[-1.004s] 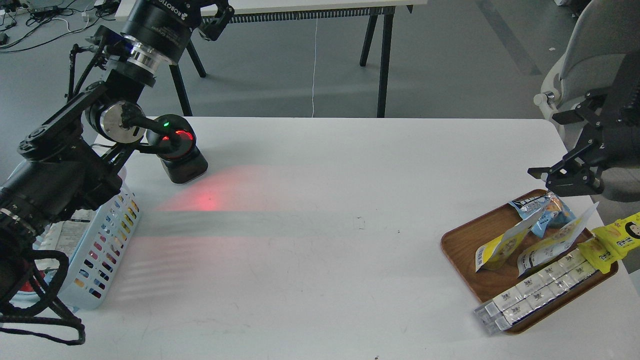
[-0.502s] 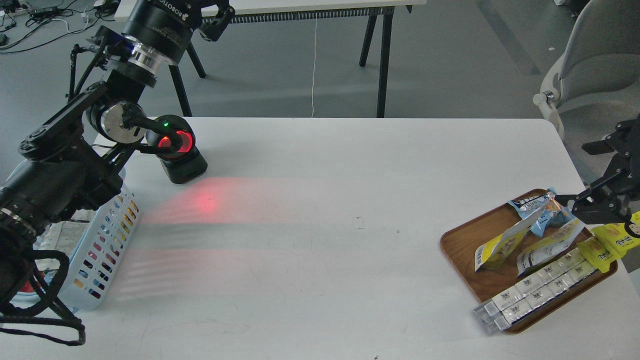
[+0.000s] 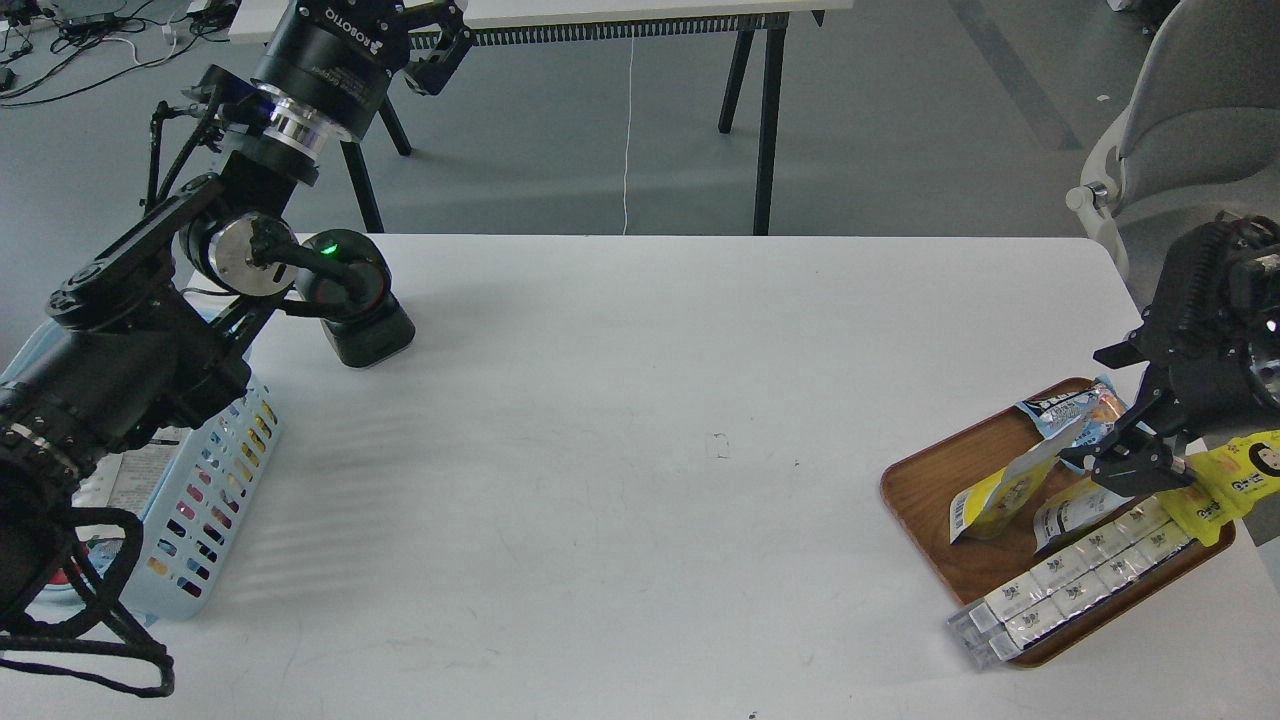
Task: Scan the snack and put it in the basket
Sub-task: 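Lower the right gripper onto the yellow snack pouch on the tray, then lift the yellow pouch with the right gripper and carry it toward the table center, then release the yellow pouch on the table and raise the right gripper, then reach the left gripper over to the yellow pouch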
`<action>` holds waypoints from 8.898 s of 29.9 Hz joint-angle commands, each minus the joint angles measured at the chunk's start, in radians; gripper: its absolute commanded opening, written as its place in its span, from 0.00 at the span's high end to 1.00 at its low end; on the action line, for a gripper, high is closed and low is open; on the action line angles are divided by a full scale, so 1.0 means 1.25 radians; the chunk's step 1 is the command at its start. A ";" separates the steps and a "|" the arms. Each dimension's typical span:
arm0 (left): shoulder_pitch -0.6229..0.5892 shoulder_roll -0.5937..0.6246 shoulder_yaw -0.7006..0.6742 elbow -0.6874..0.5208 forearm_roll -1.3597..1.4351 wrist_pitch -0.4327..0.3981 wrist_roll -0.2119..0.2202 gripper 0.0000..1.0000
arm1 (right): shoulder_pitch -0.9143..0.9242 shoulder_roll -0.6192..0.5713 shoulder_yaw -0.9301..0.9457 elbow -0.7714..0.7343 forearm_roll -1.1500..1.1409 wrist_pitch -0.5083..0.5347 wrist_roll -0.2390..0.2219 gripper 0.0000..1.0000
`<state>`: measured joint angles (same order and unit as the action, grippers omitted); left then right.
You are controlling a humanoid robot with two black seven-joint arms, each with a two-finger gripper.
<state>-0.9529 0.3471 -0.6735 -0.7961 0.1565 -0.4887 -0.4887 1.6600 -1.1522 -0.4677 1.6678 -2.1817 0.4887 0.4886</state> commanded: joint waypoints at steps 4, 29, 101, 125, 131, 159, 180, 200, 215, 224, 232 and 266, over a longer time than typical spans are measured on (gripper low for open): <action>0.001 0.003 0.000 0.005 0.000 0.000 0.000 0.00 | -0.017 0.047 -0.001 -0.024 0.000 0.000 0.000 0.03; 0.019 0.005 0.000 0.007 0.000 0.000 0.000 0.00 | -0.102 0.130 0.002 -0.133 0.000 0.000 0.000 0.62; 0.015 -0.015 0.000 0.007 0.000 0.000 0.000 0.00 | -0.073 0.579 0.243 -0.100 0.000 0.000 0.000 0.97; 0.016 -0.019 0.004 0.007 -0.001 0.000 0.000 0.00 | -0.102 0.583 0.368 -0.151 0.000 0.000 0.000 0.03; 0.016 -0.019 0.011 0.005 -0.001 0.000 0.000 0.00 | -0.105 0.576 0.505 -0.347 0.012 0.000 0.000 0.03; -0.054 0.033 0.001 0.092 0.007 0.000 0.000 0.00 | -0.113 0.452 0.617 -0.851 1.134 0.000 0.000 0.03; -0.146 0.048 -0.029 0.047 0.035 0.000 0.000 0.00 | -0.253 0.432 0.617 -0.830 1.646 0.000 0.000 0.03; -0.608 0.141 0.682 -0.249 0.237 0.000 0.000 0.00 | -0.276 0.410 0.617 -0.835 1.645 0.000 0.000 0.03; -0.805 0.130 0.902 -0.397 0.461 0.000 0.000 0.00 | -0.309 0.409 0.638 -0.835 1.662 0.000 0.000 0.02; -0.807 0.113 1.060 -0.450 0.530 0.224 0.000 0.05 | -0.444 0.420 0.753 -0.825 1.737 0.000 0.000 0.02; -0.810 0.113 1.085 -0.555 0.530 0.263 0.000 0.01 | -0.514 0.419 0.810 -0.831 1.737 0.000 0.000 0.02; -0.615 -0.085 1.247 -0.466 0.691 0.657 0.000 0.02 | -0.530 0.399 0.802 -0.840 1.733 0.000 0.000 0.02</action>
<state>-1.7617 0.2524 0.8871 -1.4072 1.0184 0.3205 -0.4888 0.9965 -0.6534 0.5354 0.6186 -0.0154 0.4887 0.4887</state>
